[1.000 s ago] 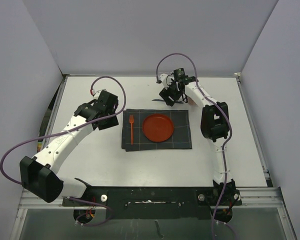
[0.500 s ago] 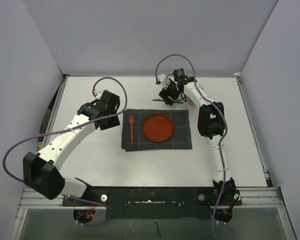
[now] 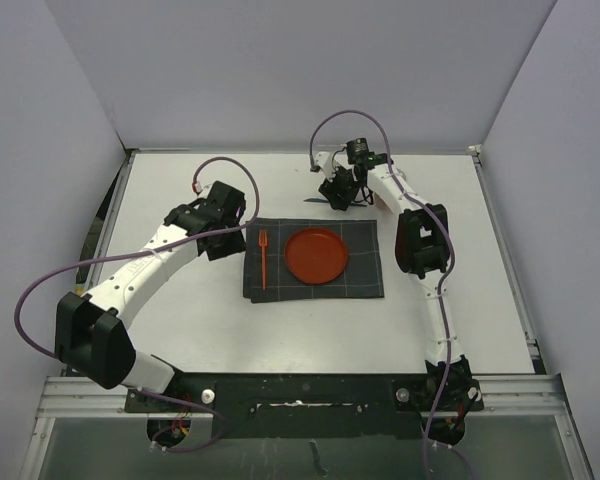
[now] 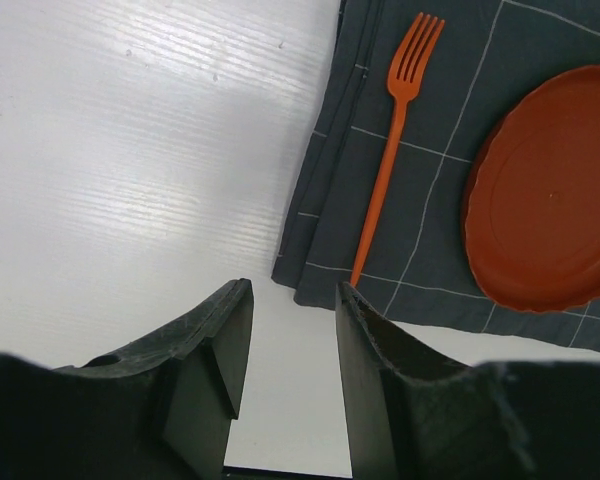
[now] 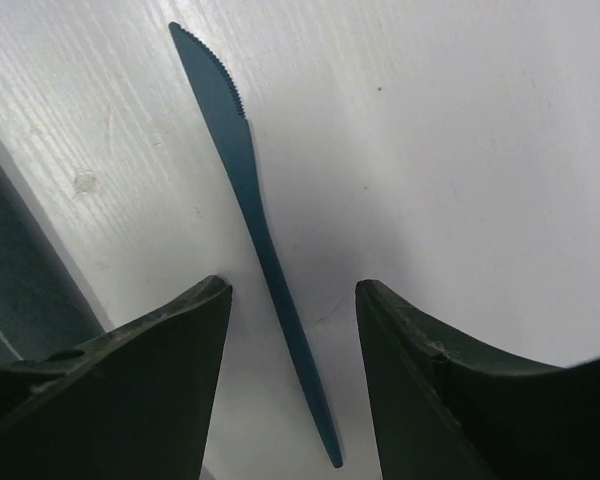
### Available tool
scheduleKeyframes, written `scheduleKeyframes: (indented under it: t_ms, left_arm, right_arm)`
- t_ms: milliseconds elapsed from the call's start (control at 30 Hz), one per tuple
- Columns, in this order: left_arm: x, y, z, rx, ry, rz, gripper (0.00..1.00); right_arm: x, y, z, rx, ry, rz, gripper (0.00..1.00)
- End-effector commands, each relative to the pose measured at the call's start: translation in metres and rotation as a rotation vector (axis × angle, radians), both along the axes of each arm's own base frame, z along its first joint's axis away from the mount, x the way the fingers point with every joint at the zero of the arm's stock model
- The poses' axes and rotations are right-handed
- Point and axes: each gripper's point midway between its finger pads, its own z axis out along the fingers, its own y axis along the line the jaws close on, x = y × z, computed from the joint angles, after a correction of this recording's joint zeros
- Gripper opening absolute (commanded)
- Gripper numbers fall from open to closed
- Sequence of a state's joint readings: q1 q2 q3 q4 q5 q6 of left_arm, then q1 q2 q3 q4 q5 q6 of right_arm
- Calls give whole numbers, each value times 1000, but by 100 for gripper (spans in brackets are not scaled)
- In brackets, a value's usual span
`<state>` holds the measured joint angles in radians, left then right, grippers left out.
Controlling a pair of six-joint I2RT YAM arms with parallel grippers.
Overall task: Set the dinner table for one person
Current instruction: Pick up the knife at the center of the board.
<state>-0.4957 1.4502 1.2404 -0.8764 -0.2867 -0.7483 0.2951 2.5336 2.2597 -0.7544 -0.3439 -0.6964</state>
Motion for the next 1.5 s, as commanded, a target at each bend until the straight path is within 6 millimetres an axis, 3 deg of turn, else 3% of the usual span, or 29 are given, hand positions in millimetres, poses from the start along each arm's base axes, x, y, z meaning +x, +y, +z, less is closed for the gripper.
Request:
scheduleKeyframes:
  t_ms: [0, 300, 500, 700, 1133, 1467]
  left_arm:
    - [17, -15, 18, -64, -76, -9, 38]
    - [13, -15, 19, -70, -75, -21, 38]
    - [15, -17, 19, -78, -84, -33, 38]
    - [11, -17, 14, -85, -78, -32, 38]
    - [11, -16, 17, -103, -115, -25, 38]
    - [8, -17, 15, -111, -114, -34, 38]
  right_arm:
    - [-28, -1, -11, 4, 129, 18, 51]
    - [-39, -2, -9, -21, 161, 24, 26]
    - [-39, -2, -4, -24, 156, 28, 0]
    - [-32, 1, 3, -7, 126, 21, 0]
    - [3, 3, 94, -40, -156, 20, 0]
    - [-3, -2, 124, -50, -184, 2, 0]
